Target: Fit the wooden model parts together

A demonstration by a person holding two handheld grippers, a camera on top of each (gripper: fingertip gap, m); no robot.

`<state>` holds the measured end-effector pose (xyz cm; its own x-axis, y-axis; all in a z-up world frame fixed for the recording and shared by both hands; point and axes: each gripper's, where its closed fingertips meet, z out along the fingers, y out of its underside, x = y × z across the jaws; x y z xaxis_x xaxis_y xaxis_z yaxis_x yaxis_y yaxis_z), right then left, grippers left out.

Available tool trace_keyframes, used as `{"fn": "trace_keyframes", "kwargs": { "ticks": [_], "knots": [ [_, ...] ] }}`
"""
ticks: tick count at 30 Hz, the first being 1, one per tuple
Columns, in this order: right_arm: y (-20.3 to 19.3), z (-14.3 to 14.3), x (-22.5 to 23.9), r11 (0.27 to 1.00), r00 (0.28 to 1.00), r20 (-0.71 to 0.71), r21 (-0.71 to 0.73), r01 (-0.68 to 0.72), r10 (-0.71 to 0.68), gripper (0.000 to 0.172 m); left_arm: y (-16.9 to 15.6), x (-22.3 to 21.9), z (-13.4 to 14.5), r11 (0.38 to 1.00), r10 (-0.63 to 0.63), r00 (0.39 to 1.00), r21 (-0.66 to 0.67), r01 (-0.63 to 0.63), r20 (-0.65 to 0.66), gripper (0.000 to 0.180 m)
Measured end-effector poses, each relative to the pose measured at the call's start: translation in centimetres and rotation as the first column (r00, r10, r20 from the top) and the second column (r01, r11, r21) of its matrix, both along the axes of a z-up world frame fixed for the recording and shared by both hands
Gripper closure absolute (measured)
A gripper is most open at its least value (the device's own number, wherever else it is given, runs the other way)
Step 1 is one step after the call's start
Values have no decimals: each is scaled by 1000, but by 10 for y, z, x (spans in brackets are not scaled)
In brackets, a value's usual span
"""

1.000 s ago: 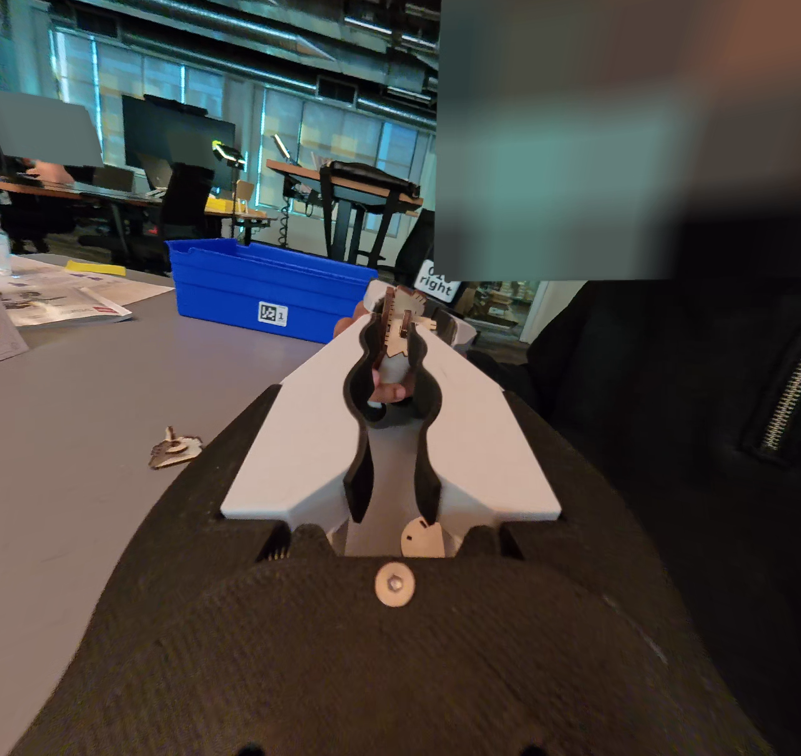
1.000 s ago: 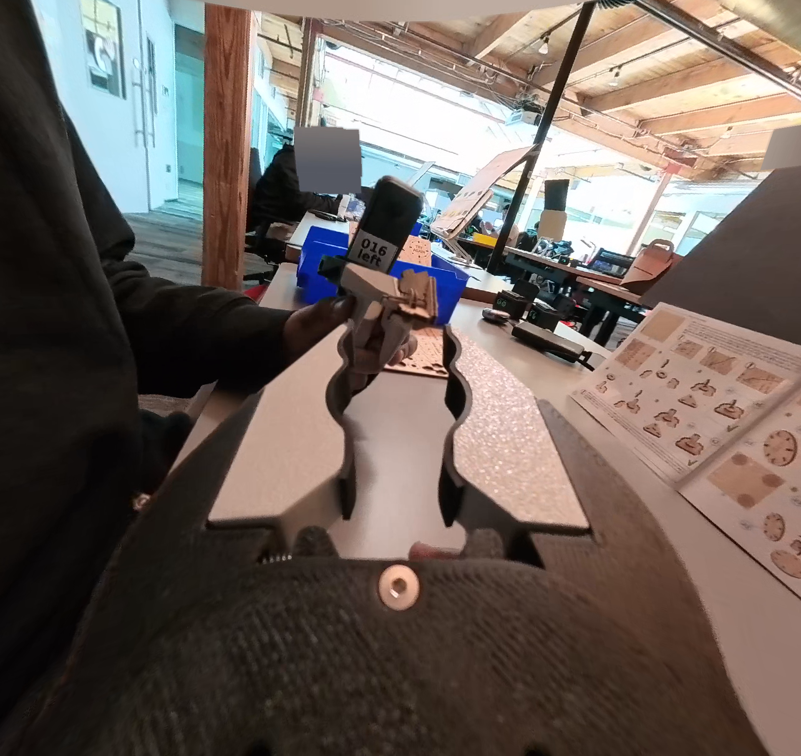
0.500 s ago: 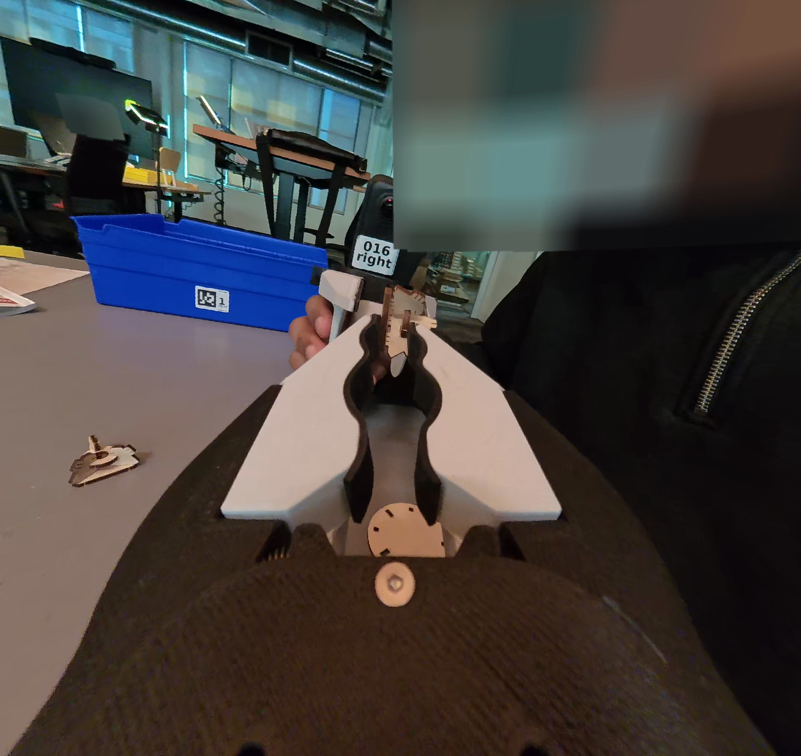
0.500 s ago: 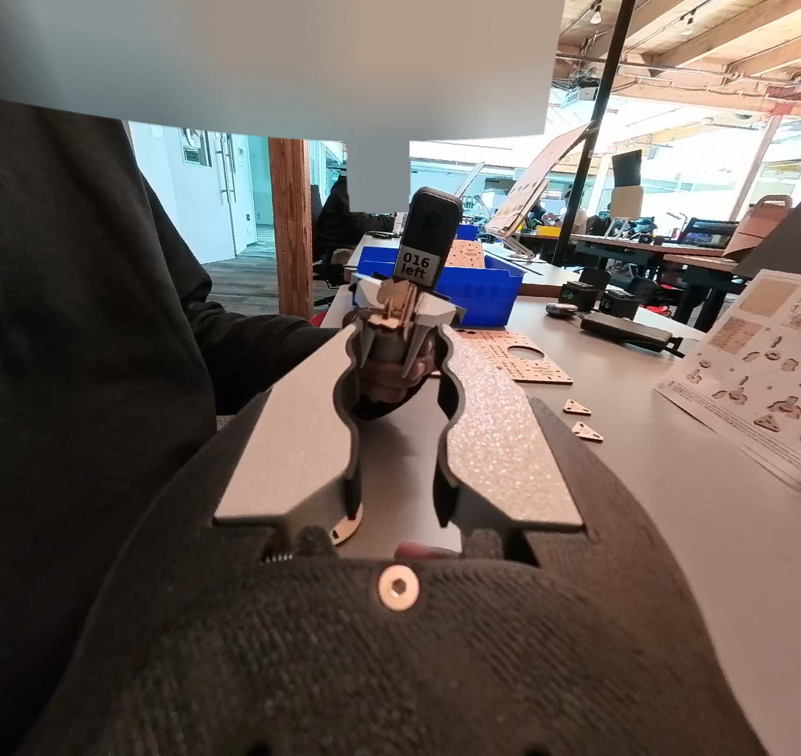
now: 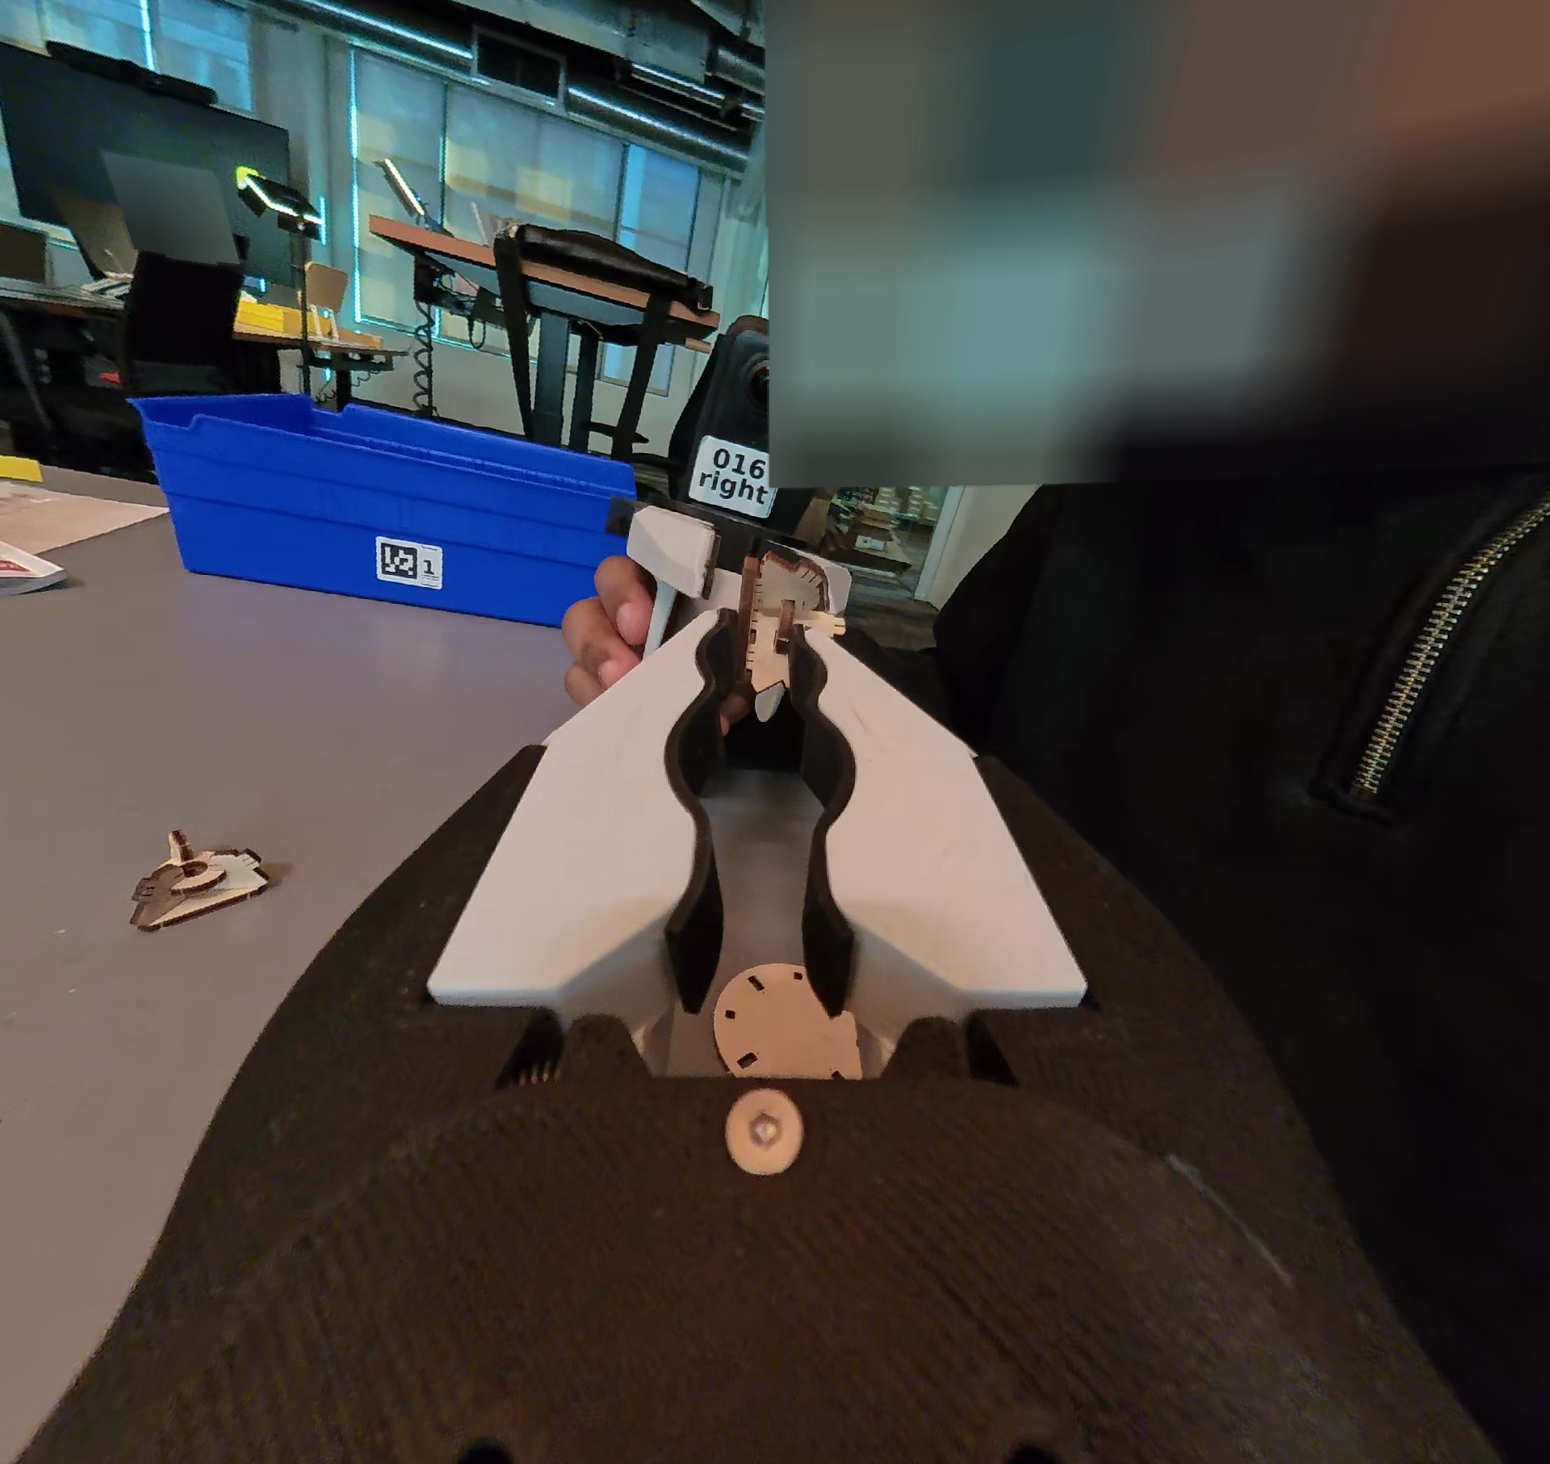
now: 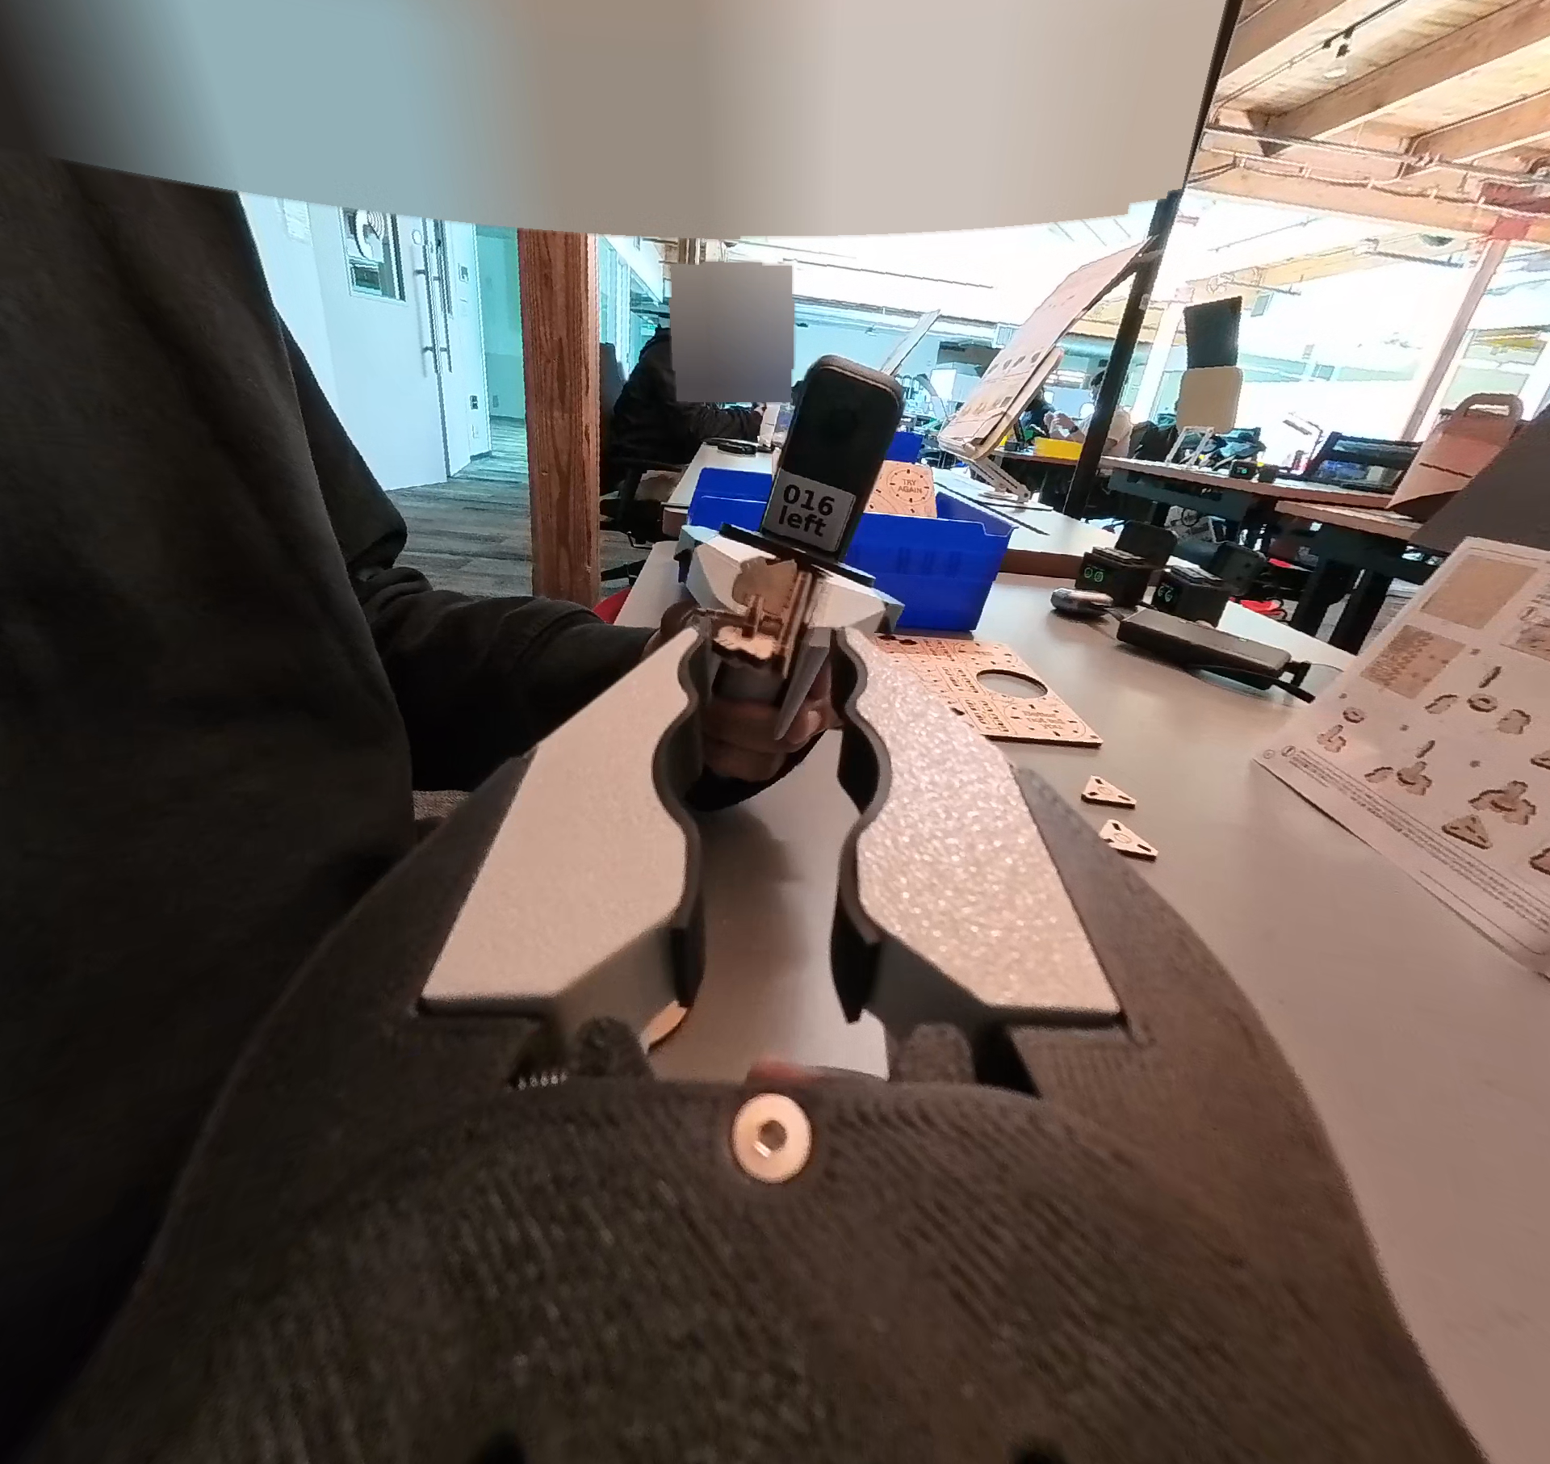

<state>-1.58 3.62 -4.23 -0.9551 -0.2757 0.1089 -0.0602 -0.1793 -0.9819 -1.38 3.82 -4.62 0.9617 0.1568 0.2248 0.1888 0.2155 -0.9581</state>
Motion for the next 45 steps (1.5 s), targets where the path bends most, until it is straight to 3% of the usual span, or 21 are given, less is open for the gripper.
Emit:
{"fn": "trace_keyframes", "kwargs": {
  "ticks": [6,20,24,28,35,38,45],
  "knots": [
    [-1,-3,1,1000,1000,-19,15,-3,3,155,-1,-3,-1,1000,19,1000,-3,-19,4,170],
    [-2,-4,-3,999,999,-34,34,22,-21,155,-2,-6,0,998,70,997,0,-70,-32,170],
    [-2,-6,-8,998,998,-39,41,55,-53,155,-6,-9,6,993,111,992,39,-109,-61,148],
    [-3,-8,-7,997,999,-35,56,44,-42,155,-9,-7,11,993,90,995,81,-86,-47,143],
    [-4,-11,-1,997,1000,-26,79,2,0,155,-1,-6,5,997,72,997,37,-70,-35,144],
    [-4,-12,0,996,1000,-22,84,-5,7,155,2,-2,1,998,56,997,2,-56,-59,164],
    [-4,-12,1,996,1000,-17,88,-10,11,156,3,-2,1,998,51,997,-32,-52,-55,164]
  ]
}}
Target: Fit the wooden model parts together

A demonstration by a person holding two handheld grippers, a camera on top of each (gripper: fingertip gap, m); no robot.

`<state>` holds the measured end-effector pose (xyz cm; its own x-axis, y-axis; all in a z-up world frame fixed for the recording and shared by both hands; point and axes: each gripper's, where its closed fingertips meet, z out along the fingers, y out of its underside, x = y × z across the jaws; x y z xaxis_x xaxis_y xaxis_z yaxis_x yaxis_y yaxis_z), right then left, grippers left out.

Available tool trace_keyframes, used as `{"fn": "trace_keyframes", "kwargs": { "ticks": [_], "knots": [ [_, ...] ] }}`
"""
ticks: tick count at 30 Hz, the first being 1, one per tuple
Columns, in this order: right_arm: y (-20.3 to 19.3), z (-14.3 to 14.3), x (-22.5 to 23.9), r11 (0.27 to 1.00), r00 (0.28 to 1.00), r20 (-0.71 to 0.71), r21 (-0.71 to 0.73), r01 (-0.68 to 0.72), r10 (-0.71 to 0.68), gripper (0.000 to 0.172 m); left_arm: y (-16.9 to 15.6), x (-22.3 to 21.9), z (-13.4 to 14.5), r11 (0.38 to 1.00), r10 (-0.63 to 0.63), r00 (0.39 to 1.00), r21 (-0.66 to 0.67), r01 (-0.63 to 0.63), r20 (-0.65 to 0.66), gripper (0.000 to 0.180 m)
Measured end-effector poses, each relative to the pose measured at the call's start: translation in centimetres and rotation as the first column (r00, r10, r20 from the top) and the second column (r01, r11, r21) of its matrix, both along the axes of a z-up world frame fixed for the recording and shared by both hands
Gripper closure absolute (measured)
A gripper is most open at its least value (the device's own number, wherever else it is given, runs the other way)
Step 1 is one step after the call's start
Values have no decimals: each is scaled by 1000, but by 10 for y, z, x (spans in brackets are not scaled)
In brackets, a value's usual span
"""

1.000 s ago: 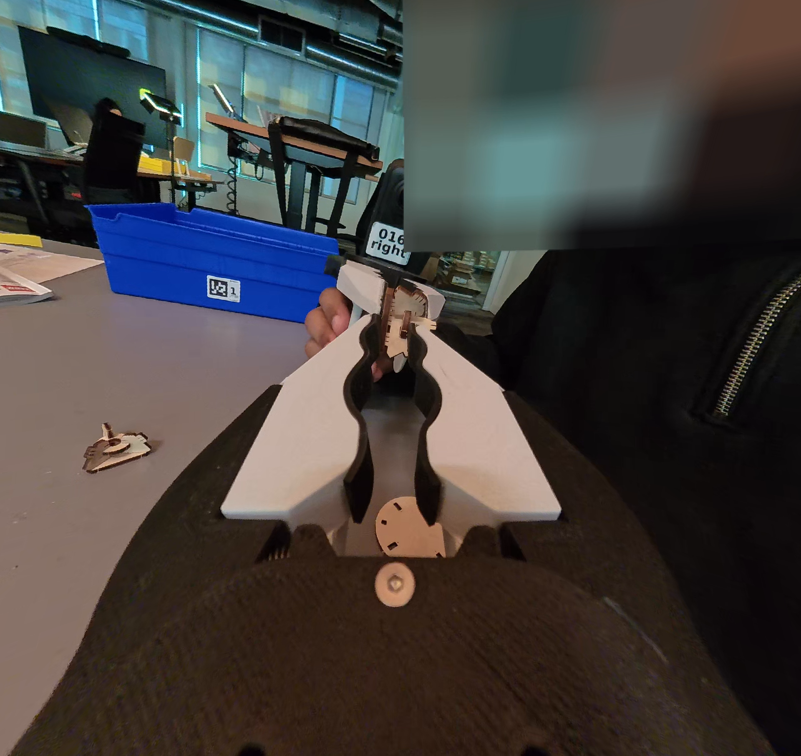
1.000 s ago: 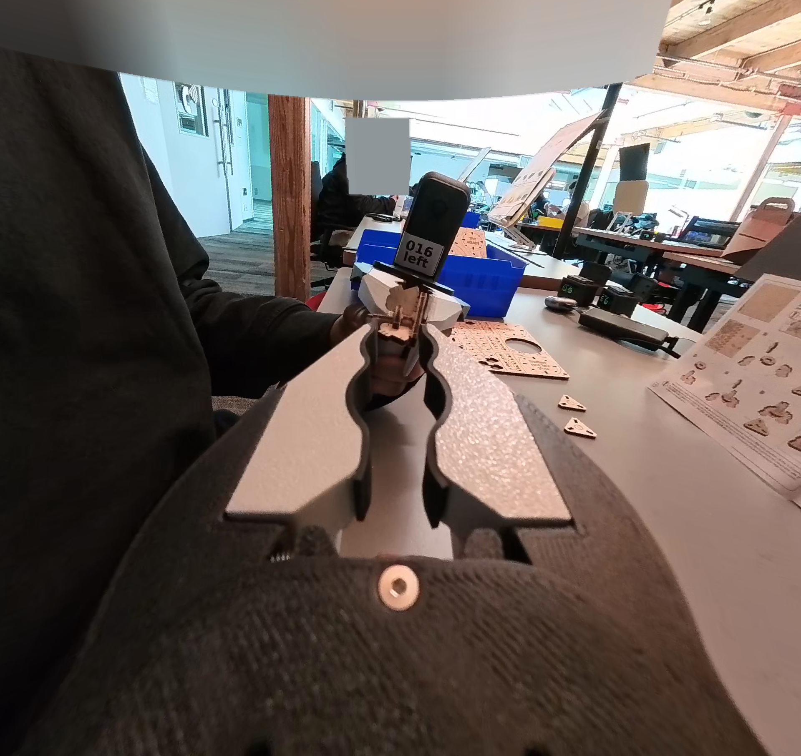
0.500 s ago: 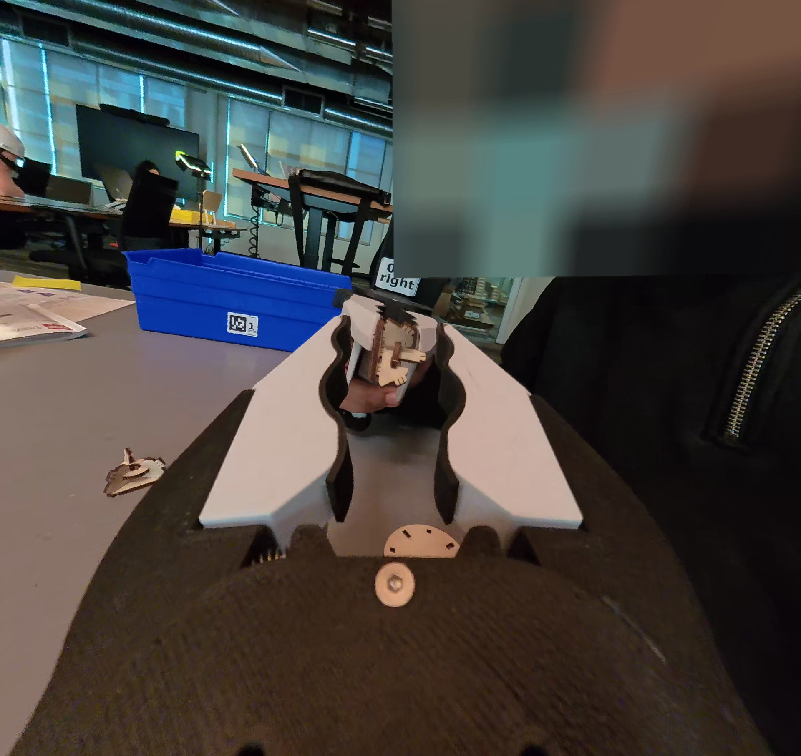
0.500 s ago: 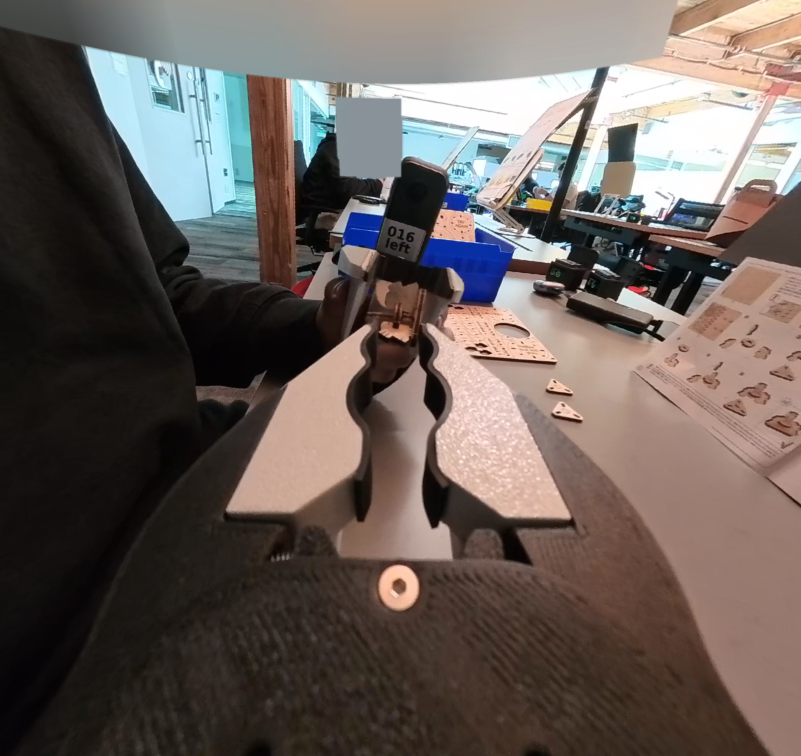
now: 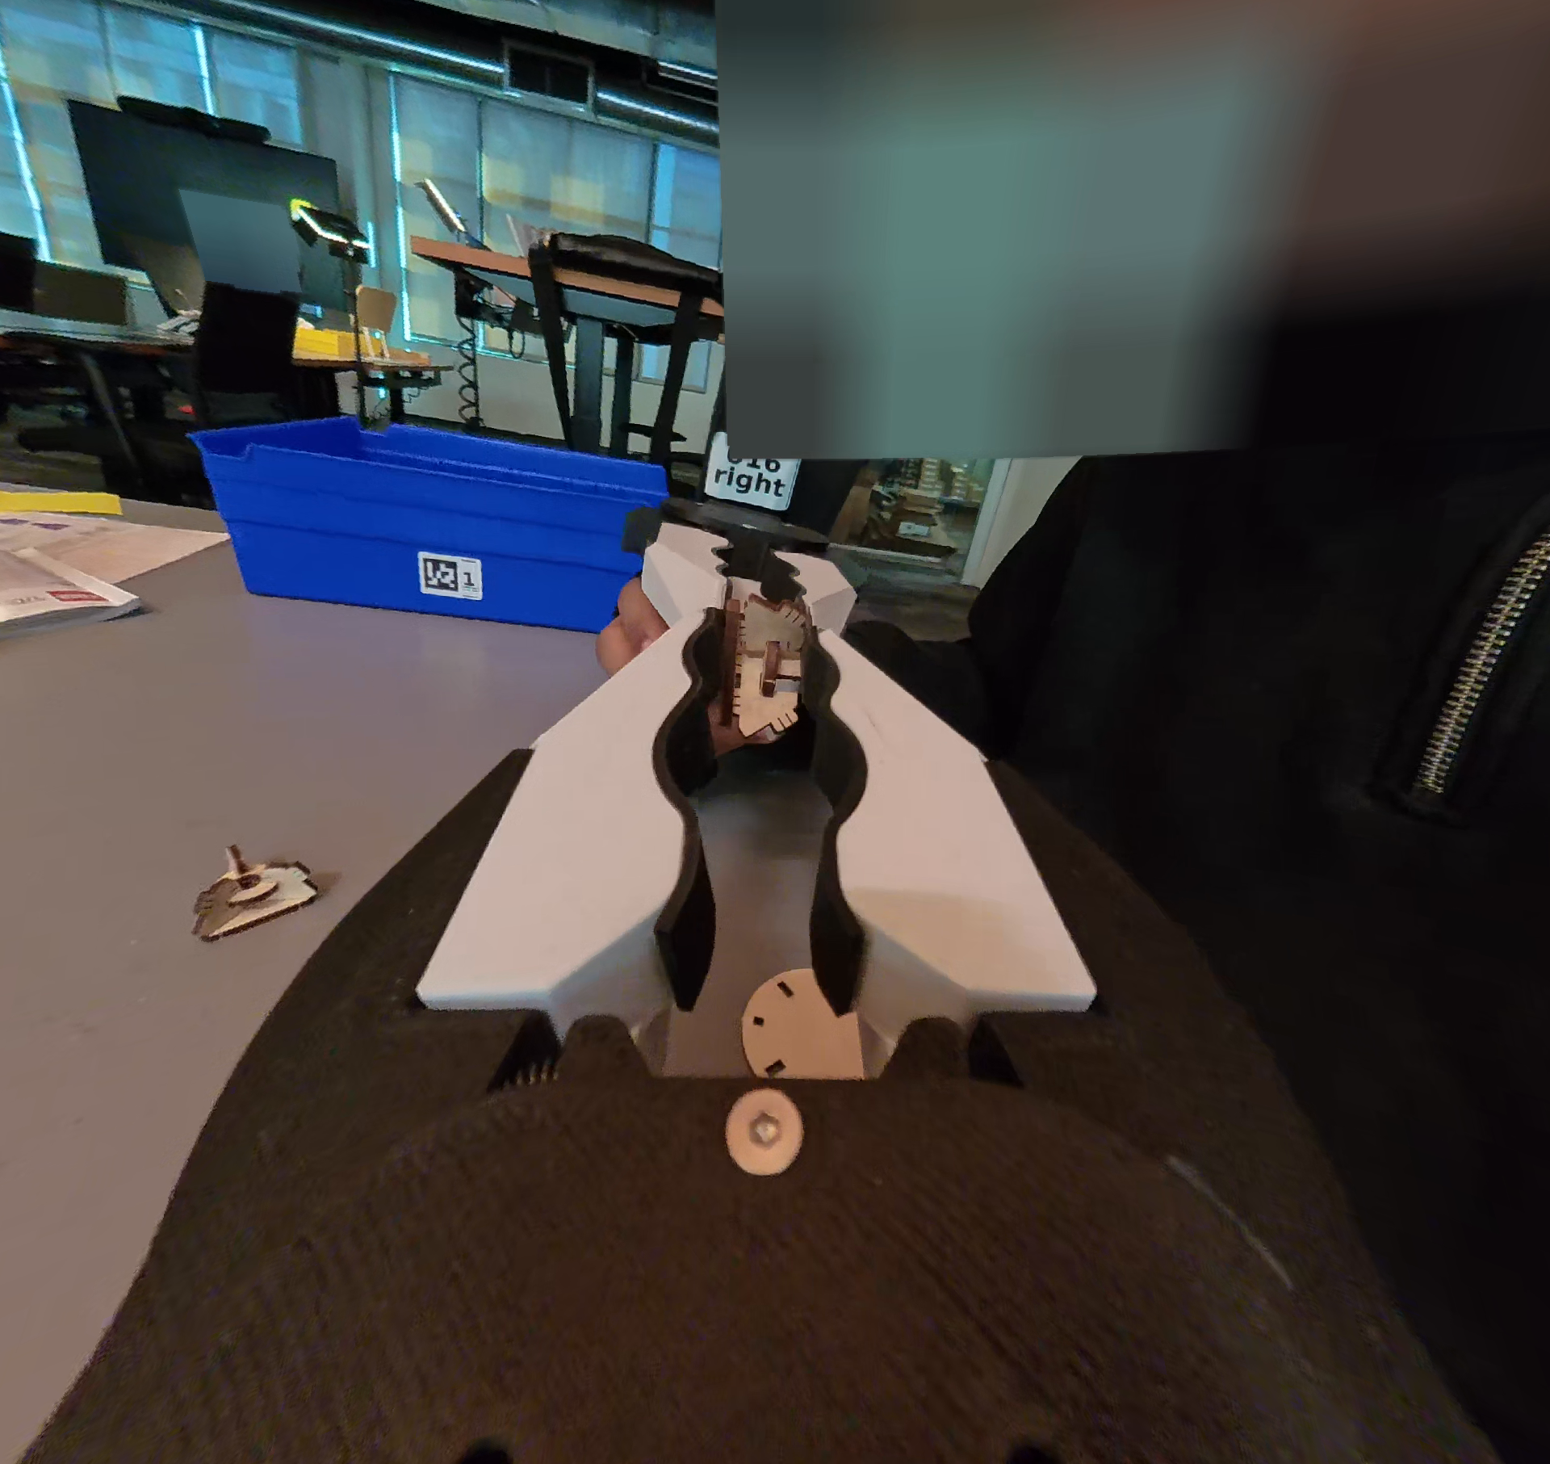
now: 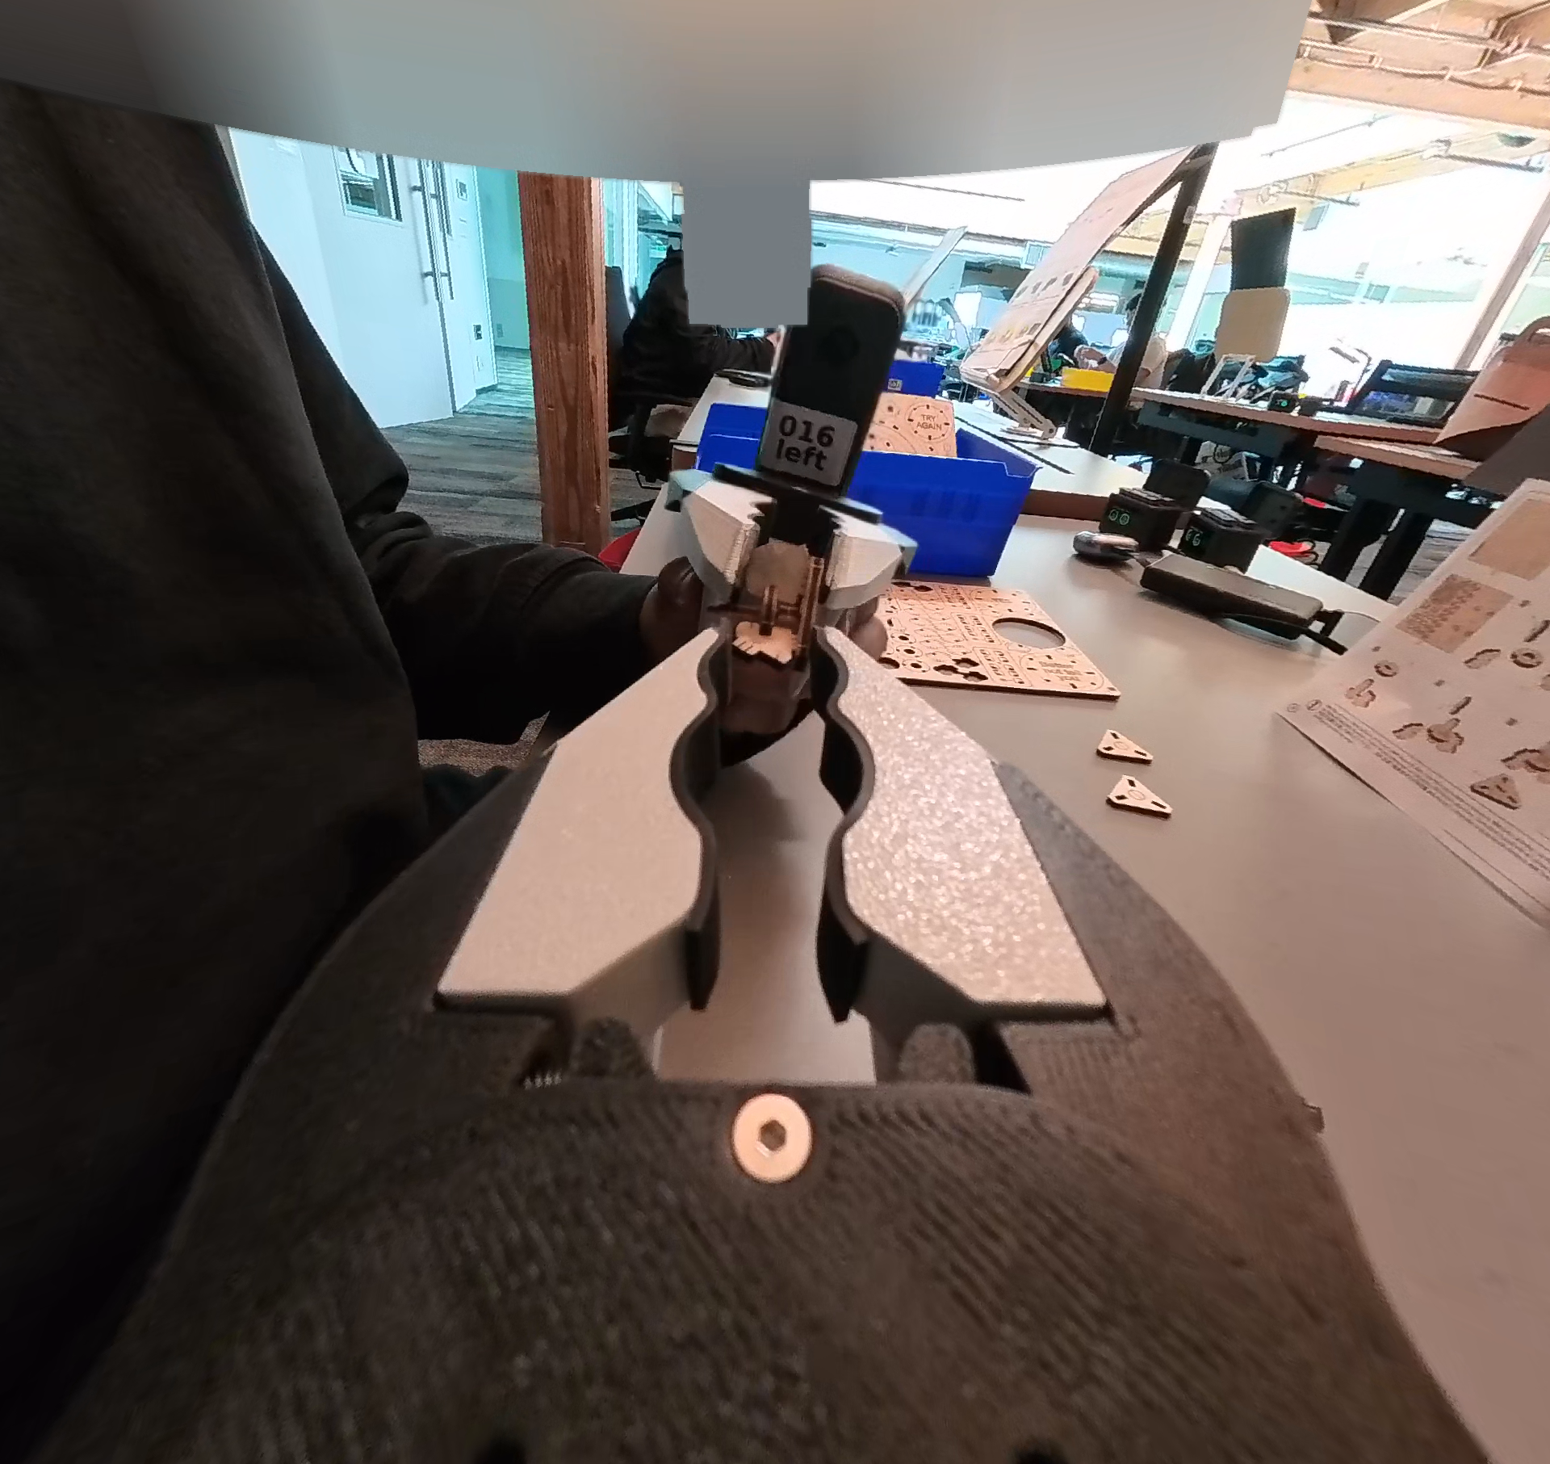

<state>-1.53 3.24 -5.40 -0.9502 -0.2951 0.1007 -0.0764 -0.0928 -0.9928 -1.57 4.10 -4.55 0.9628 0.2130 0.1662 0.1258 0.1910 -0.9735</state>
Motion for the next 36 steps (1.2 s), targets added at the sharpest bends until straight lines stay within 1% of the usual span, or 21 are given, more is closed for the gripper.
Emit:
{"fn": "trace_keyframes", "kwargs": {
  "ticks": [3,6,10,22,26,28,30,32,36],
  "knots": [
    [0,0,-2,1000,1000,11,4,4,-4,155,1,-2,0,1000,23,1000,-11,-23,0,164],
    [1,0,-2,1000,1000,16,9,1,-1,155,1,-3,-1,1000,4,999,-7,-3,43,163],
    [1,2,-2,1000,999,32,3,-7,7,155,2,-3,-1,1000,-1,999,-5,1,42,162],
    [-1,3,-8,999,999,36,-4,32,-32,155,-1,-9,0,996,86,995,-6,-86,-46,162],
    [0,5,-11,999,998,40,-19,47,-46,155,-3,-12,0,993,116,991,-1,-116,-61,162],
    [1,6,-14,998,997,47,-25,58,-57,155,-6,-13,1,992,125,991,14,-124,-49,162],
    [2,8,-15,997,997,53,-34,65,-63,156,-9,-14,1,993,116,993,28,-116,-20,166],
    [2,9,-15,997,997,57,-44,62,-60,156,-9,-14,0,995,98,995,29,-98,-5,175],
    [3,10,-16,997,996,54,-49,68,-65,155,-9,-14,-1,994,103,995,22,-103,-7,174]
  ]
}}
